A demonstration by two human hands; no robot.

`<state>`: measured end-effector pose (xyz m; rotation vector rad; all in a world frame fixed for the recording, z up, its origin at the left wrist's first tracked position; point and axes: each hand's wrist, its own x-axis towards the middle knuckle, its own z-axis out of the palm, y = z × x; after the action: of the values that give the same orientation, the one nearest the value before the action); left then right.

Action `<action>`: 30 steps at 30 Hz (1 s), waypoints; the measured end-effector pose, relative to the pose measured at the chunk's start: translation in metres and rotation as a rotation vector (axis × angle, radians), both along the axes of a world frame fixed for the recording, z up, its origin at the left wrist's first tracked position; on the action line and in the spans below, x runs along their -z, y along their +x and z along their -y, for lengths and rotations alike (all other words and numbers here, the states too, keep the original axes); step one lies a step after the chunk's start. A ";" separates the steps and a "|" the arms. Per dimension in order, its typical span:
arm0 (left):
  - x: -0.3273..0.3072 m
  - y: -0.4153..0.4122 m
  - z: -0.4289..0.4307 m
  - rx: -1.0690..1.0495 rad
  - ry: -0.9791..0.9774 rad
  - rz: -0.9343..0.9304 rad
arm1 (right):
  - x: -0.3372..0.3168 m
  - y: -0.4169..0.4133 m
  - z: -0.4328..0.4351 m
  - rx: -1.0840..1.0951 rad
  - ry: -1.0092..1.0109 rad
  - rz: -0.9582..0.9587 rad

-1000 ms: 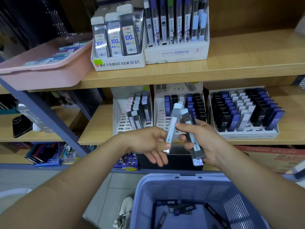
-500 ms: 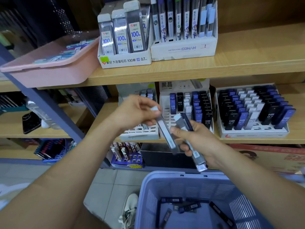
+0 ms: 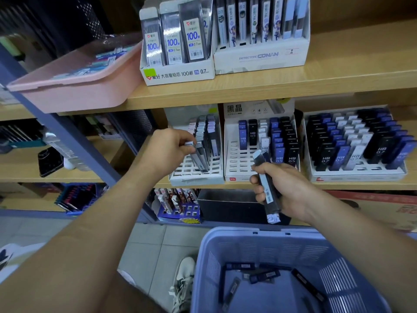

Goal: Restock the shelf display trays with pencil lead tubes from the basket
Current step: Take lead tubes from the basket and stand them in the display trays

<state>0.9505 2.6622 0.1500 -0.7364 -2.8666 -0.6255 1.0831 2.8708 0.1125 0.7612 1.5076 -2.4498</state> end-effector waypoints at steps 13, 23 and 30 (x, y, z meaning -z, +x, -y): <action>-0.012 0.008 -0.015 0.083 -0.080 0.070 | -0.002 0.005 0.002 -0.021 0.038 -0.032; -0.001 0.002 -0.016 0.114 -0.171 0.108 | -0.002 0.007 0.000 -0.011 0.058 -0.036; 0.010 0.005 -0.020 -0.011 -0.012 -0.031 | -0.003 0.006 0.001 -0.014 0.032 -0.024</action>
<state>0.9560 2.6824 0.1404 -0.7250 -2.8462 -0.5903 1.0891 2.8700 0.1154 0.7264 1.5593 -2.4386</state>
